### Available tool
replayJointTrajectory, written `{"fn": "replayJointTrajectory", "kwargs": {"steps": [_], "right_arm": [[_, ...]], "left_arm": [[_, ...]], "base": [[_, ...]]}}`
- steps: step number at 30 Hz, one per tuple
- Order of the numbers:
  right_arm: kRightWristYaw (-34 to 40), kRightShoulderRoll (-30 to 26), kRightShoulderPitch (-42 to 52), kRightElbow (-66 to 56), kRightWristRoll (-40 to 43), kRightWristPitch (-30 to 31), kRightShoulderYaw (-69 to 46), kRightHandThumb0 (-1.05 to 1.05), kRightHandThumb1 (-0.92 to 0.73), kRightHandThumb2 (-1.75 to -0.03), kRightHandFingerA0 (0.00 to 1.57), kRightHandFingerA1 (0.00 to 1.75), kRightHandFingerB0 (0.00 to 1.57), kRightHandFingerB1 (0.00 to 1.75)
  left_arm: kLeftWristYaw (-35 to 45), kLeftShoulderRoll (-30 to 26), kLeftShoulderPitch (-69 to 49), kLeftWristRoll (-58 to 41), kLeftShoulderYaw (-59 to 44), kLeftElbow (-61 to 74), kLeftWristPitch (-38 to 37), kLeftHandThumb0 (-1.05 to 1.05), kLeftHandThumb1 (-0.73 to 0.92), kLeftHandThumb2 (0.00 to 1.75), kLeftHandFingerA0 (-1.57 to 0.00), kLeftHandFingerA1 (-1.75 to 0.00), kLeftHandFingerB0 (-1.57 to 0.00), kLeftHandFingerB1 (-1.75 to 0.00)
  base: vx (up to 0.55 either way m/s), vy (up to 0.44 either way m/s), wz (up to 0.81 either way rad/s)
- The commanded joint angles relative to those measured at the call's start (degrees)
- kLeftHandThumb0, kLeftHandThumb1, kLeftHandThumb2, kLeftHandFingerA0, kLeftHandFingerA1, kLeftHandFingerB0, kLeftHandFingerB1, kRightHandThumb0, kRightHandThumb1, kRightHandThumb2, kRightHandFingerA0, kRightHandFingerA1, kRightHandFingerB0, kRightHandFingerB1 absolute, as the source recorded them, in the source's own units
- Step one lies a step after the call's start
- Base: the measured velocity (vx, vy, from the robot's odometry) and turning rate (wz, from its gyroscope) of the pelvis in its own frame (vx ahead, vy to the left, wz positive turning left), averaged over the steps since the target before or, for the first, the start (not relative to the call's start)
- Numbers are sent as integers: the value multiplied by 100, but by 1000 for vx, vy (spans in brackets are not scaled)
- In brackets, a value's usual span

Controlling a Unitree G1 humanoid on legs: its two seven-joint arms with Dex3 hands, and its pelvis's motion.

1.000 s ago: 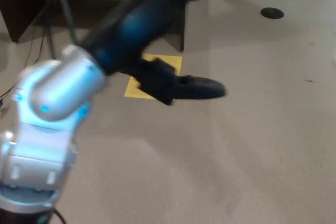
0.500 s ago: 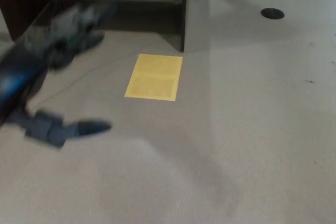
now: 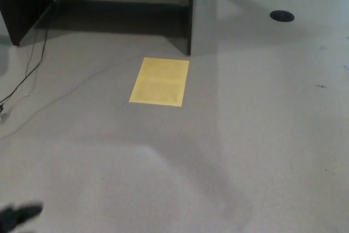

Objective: A person is holding a toilet paper roll and the robot extends its left hand to grab the roll by inserting its thumb into the gap in the middle and brings its hand down by its side. Then it extends its arm again to hand the toilet paper roll back to the person.

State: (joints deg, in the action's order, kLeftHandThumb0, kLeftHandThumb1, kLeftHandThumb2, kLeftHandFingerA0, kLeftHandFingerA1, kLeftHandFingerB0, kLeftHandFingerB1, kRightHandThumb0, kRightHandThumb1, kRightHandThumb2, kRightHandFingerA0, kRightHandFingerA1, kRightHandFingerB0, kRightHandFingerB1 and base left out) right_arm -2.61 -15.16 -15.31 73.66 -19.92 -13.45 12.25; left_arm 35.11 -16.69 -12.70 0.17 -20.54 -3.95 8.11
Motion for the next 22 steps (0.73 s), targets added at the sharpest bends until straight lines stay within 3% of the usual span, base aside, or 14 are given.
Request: {"fn": "replayJointTrajectory", "kwargs": {"steps": [1,14,22], "right_arm": [[149,-233,222,-5,168,-112,-207,-37,-65,-60,75,58,59,44],[195,-259,144,4,44,-117,-130,-37,-65,-60,74,59,59,44],[127,-258,111,32,35,-52,-112,-38,-66,-59,71,50,57,42]], "left_arm": [[-2314,-247,-586,1185,272,-3199,-2880,-13,35,87,-12,-52,-10,-49],[-2506,-406,-273,1080,603,-3965,-3085,-14,34,87,-14,-52,-12,-50],[-2637,-445,-131,954,653,-4395,-3403,-13,35,87,-14,-52,-12,-50]], "base": [[0,0,0],[0,0,0],[0,0,0]]}}
